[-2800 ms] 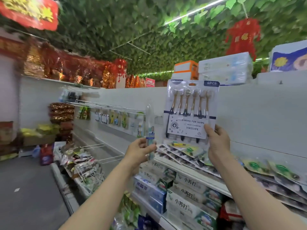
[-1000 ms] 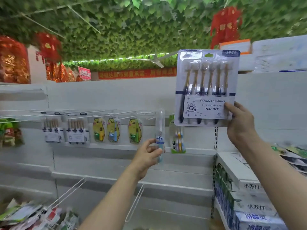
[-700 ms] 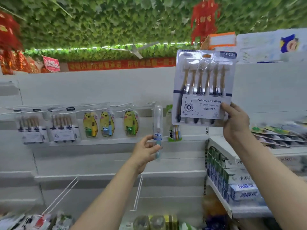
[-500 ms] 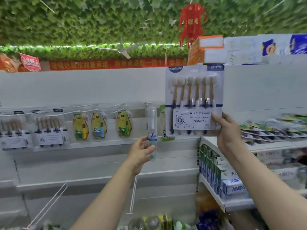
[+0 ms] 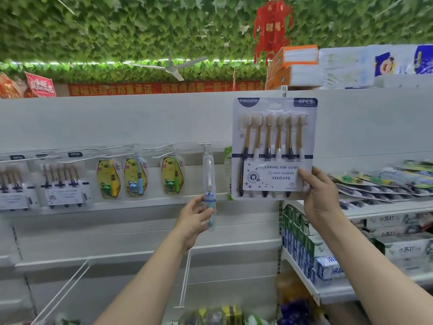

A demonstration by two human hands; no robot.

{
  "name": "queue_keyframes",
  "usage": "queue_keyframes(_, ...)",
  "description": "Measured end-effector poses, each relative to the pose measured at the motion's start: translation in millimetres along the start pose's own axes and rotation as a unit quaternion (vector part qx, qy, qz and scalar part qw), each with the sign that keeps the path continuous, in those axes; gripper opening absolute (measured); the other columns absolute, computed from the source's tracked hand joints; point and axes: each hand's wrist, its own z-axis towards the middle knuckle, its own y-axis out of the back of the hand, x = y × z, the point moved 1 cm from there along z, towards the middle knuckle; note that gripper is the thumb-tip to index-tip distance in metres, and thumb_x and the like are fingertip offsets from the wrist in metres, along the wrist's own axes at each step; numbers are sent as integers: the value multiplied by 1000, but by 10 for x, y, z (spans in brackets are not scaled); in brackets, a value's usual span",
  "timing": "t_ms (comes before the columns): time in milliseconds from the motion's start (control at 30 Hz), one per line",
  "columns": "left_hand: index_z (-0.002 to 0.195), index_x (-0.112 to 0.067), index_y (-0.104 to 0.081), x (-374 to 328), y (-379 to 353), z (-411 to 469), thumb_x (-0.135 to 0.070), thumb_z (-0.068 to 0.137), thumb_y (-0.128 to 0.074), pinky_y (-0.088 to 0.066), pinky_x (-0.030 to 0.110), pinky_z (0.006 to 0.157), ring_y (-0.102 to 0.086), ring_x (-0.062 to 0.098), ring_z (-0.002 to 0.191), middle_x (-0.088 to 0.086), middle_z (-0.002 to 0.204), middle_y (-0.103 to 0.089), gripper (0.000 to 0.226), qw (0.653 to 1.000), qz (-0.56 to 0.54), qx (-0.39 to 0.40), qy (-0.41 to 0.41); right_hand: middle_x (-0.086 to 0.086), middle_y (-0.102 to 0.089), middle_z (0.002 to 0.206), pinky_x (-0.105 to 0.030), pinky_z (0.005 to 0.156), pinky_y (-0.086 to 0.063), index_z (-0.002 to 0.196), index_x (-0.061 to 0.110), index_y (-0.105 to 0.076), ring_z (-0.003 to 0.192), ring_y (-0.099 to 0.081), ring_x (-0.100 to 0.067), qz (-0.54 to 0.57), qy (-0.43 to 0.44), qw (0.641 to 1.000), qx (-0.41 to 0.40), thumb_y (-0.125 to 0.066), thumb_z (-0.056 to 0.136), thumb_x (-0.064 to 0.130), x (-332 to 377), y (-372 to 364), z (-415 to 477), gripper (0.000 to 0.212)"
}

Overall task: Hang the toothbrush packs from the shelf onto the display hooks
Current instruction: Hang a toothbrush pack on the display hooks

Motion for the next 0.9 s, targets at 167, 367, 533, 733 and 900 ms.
queue_keyframes(167, 125, -18, -59, 13, 16, 65, 3, 90, -64, -56, 46, 89, -66, 28, 109, 12, 117, -69, 41, 1000, -13, -2, 5, -9, -72, 110, -40, 62, -61, 114, 11, -68, 96, -69, -23, 3, -9, 1000, 12, -63, 92, 8, -112, -4, 9, 23)
queue_keyframes(367, 127, -19, -58, 28, 94, 184, 2, 90, -63, -57, 42, 81, -66, 26, 109, 11, 121, -67, 43, 1000, -17, -5, 15, -3, -74, 102, -38, 61, -61, 107, 14, -68, 91, -72, -19, 12, -20, 1000, 10, -62, 92, 6, -213, 25, -16, 18)
queue_keyframes(533, 128, -20, -57, 47, 118, 336, 1, 91, -63, -55, 49, 91, -64, 27, 112, 12, 124, -64, 43, 1000, 0, -6, 20, -1, -76, 99, -42, 64, -63, 110, 13, -68, 93, -71, -20, 2, -17, 1000, 12, -64, 90, 6, -268, 31, -9, 21)
queue_keyframes(733, 123, -22, -57, 110, 127, 547, 1, 91, -63, -55, 44, 86, -64, 27, 112, 13, 124, -63, 40, 1000, 3, -7, 15, -8, -73, 108, -46, 64, -62, 110, 14, -68, 97, -70, -25, 1, -21, 1000, 12, -67, 86, 11, -330, 40, 33, 25)
queue_keyframes(900, 127, -21, -56, 212, 176, 672, 1, 91, -63, -54, 48, 93, -63, 27, 113, 11, 124, -63, 43, 1000, -3, -12, 19, -11, -72, 112, -42, 66, -63, 116, 10, -66, 99, -69, -27, 2, -18, 1000, 12, -66, 87, 9, -371, 69, 115, 30)
